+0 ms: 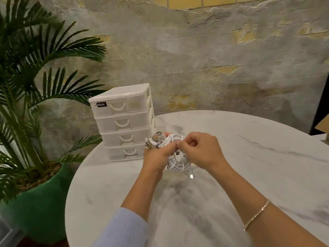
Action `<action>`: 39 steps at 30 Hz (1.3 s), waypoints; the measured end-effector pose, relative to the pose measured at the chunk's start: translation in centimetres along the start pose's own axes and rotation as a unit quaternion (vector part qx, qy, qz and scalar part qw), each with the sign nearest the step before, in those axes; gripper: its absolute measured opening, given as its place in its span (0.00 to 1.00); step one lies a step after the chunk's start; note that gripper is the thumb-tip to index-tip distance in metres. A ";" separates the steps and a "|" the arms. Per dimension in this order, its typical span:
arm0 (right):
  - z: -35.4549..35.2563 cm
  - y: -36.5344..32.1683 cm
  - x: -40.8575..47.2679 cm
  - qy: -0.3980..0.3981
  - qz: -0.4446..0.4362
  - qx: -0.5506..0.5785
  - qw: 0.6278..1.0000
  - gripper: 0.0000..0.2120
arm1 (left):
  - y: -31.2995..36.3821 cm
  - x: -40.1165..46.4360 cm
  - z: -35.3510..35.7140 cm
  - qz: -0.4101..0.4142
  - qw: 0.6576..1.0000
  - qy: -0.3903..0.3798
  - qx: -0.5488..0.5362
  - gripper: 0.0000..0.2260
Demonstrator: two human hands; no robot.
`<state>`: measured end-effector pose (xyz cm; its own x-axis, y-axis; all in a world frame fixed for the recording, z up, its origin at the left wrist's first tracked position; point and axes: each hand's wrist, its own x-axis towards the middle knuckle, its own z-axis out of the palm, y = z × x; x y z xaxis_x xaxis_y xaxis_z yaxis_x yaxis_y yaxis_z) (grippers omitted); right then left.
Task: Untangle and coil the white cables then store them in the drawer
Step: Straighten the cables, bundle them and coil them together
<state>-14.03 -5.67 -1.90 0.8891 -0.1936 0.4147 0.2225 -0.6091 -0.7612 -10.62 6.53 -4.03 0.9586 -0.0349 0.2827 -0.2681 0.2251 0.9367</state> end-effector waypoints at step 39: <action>-1.9 1.3 0.6 -0.205 0.195 0.259 0.923 0.14 | -0.3 0.4 -0.2 -0.057 0.997 0.038 -0.044 0.10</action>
<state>-13.93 -8.07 -1.68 0.9951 0.0513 -0.0843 -0.0798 -0.0842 -0.9932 -10.14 6.67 -4.29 0.9878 0.0075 0.1557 -0.1504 0.3080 0.9394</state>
